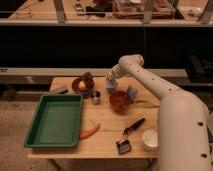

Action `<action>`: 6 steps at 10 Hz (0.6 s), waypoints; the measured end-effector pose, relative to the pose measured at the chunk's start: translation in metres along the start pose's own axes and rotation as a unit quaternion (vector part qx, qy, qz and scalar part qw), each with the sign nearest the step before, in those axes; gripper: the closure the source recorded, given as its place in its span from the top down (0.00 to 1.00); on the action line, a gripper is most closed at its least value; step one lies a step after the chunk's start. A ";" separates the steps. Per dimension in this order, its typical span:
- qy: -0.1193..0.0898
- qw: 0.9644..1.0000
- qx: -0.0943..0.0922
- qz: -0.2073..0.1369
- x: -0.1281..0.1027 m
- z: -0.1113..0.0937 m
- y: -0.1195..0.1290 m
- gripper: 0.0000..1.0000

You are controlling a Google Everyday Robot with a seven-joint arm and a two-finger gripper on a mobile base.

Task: Place towel in plastic cup

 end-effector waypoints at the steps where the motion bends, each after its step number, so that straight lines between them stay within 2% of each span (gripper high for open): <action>1: 0.001 1.000 -0.001 0.000 0.000 -0.001 0.000 0.80; 6: 0.008 1.000 -0.002 -0.002 0.002 -0.012 0.000 0.80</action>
